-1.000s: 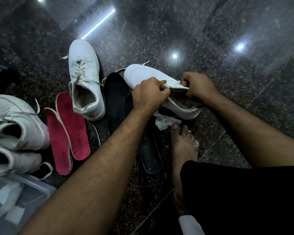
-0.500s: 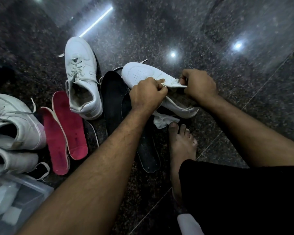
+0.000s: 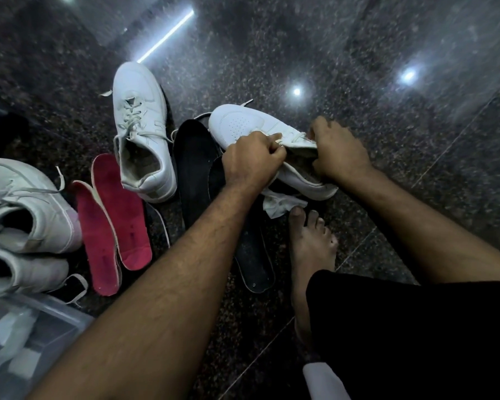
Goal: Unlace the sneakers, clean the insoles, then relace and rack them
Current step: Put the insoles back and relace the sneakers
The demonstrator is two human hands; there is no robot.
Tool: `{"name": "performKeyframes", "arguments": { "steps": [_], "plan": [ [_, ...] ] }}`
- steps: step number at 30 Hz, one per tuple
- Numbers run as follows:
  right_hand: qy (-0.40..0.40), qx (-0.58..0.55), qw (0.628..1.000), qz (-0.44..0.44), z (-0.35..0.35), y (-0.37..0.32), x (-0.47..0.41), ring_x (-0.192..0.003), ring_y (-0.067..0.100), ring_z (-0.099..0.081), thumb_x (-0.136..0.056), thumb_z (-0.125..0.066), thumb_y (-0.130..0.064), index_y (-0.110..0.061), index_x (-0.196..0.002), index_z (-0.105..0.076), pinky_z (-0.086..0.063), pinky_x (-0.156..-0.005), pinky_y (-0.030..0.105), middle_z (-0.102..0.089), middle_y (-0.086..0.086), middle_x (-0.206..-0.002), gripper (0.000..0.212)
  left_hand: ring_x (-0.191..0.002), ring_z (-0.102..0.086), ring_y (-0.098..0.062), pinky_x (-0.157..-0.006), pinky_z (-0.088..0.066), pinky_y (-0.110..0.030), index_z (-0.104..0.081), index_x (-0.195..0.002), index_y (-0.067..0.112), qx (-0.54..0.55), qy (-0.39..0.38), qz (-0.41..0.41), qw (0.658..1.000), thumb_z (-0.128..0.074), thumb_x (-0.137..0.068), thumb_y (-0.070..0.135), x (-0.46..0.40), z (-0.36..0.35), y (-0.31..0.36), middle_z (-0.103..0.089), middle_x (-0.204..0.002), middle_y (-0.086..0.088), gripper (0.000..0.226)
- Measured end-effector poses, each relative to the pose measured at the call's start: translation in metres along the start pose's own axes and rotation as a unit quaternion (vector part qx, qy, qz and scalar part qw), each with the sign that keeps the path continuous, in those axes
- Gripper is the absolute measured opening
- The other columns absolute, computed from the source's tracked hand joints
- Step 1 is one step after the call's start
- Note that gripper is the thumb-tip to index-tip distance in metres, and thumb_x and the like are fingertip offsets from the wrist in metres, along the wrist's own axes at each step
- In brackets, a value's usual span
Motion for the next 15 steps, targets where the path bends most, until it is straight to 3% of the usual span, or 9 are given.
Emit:
{"name": "performKeyframes", "arguments": {
  "steps": [3, 9, 15],
  "plan": [
    [0.060, 0.092, 0.993, 0.053, -0.002, -0.008, 0.000, -0.103, 0.037, -0.055, -0.075, -0.073, -0.026, -0.011, -0.117, -0.044, -0.047, -0.076, 0.044, -0.053, 0.015, -0.115, 0.053, -0.101, -0.068, -0.023, -0.081, -0.054, -0.034, -0.075, -0.109, 0.036, 0.001, 0.002, -0.001, 1.000, -0.056, -0.086, 0.045, 0.000, -0.002, 0.000, -0.073, -0.114, 0.011, 0.031],
    [0.099, 0.107, 0.985, 0.089, 0.003, -0.017, -0.024, -0.087, 0.033, -0.064, -0.090, -0.058, -0.022, -0.017, -0.105, -0.050, -0.040, -0.060, 0.036, -0.061, 0.010, -0.099, 0.018, -0.102, -0.067, -0.022, -0.080, -0.054, -0.033, -0.075, -0.111, 0.034, -0.009, 0.002, -0.019, 1.000, -0.056, -0.088, 0.044, -0.001, 0.001, 0.002, -0.073, -0.115, 0.010, 0.031],
    [0.096, 0.135, 0.982, 0.088, 0.000, -0.020, -0.026, -0.084, 0.033, -0.068, -0.088, -0.062, -0.025, -0.016, -0.107, -0.049, -0.036, -0.057, 0.034, -0.064, 0.009, -0.098, 0.024, -0.106, -0.066, -0.022, -0.084, -0.054, -0.035, -0.075, -0.110, 0.036, -0.002, -0.011, -0.027, 1.000, -0.056, -0.086, 0.043, 0.000, -0.002, 0.003, -0.072, -0.119, 0.012, 0.031]
  ]
}}
Point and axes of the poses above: each hand's wrist, its own x-axis away from the middle knuckle, its own z-axis out of the back of the hand, y = z × x, the point moved 5 cm from there along -x, towards the middle knuckle
